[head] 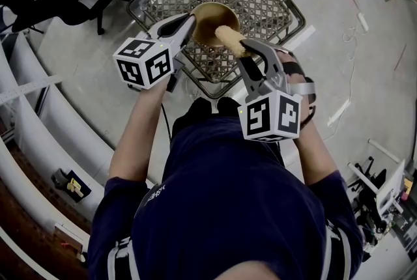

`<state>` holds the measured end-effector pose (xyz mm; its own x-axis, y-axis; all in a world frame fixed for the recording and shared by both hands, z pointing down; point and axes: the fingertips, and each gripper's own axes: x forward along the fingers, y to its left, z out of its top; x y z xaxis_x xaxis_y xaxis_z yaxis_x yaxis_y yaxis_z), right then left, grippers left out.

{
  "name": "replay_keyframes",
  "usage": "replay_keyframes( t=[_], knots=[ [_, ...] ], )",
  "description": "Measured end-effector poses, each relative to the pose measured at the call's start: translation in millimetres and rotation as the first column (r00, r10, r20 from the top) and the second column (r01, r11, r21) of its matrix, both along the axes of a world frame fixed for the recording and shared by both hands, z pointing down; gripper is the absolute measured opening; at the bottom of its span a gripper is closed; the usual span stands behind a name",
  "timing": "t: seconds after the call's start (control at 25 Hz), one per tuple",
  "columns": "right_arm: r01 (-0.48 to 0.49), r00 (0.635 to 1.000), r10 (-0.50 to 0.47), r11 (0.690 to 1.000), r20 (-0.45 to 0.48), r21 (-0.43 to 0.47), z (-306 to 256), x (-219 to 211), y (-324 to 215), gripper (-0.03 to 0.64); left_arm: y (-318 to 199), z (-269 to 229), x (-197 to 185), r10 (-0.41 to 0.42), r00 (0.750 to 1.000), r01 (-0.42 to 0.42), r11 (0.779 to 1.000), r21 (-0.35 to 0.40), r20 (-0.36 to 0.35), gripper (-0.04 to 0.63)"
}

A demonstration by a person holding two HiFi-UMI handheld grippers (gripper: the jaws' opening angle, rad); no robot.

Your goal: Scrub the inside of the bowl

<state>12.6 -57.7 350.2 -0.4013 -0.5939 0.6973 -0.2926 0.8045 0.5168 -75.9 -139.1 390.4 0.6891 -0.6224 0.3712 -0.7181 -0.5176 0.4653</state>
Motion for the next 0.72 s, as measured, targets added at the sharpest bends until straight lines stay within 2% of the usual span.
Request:
replay_keyframes(
  t=[0.72],
  knots=[
    [0.073, 0.997, -0.072, 0.996, 0.015, -0.044, 18, -35, 10, 0.075, -4, -2, -2, 0.002, 1.000, -0.002, 1.000, 0.000, -0.010, 0.014]
  ],
)
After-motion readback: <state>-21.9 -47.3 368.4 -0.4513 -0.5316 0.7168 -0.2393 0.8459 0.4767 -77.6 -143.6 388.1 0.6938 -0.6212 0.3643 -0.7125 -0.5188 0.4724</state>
